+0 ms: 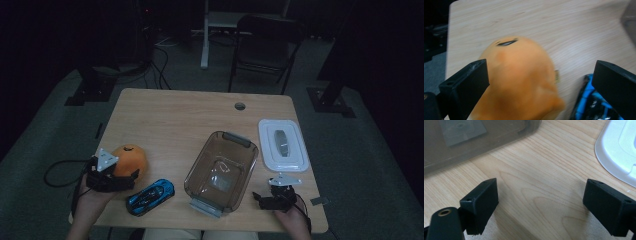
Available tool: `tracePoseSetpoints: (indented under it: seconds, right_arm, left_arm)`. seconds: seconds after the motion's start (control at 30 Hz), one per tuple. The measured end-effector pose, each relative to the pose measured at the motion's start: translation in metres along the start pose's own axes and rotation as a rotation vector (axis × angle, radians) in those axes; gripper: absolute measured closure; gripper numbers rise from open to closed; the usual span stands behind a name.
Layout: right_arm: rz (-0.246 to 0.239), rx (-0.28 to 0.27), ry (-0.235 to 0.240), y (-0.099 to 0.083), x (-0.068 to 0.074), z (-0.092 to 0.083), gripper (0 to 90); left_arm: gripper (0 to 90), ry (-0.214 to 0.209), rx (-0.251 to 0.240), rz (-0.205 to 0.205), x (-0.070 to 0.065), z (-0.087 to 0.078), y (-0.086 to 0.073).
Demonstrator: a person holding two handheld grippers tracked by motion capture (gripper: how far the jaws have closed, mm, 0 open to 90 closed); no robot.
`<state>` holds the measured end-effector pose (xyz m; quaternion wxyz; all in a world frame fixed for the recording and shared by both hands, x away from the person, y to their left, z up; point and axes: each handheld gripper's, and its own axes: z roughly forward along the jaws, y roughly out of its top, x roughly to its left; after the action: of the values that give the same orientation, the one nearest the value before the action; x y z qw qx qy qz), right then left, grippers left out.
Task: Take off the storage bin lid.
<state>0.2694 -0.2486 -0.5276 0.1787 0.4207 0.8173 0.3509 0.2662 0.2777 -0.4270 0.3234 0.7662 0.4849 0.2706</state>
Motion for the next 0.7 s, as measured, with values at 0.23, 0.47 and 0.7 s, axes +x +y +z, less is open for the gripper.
tracePoseSetpoints:
  seconds: [0.23,0.47,0.7]
  right_arm:
    - [-0.002,0.0,-0.001,0.0,0.0,0.0,12.4]
    - [-0.001,0.0,-0.001,0.0,0.0,0.0,12.5]
    - [-0.001,0.0,-0.001,0.0,0.0,0.0,12.4]
  left_arm:
    - [3.4,-0.014,0.037,-0.057,0.013,0.011,-0.012]
    - [3.7,0.001,0.072,-0.084,0.019,0.029,-0.019]
    - [1.0,0.006,0.122,-0.127,0.027,0.043,-0.027]
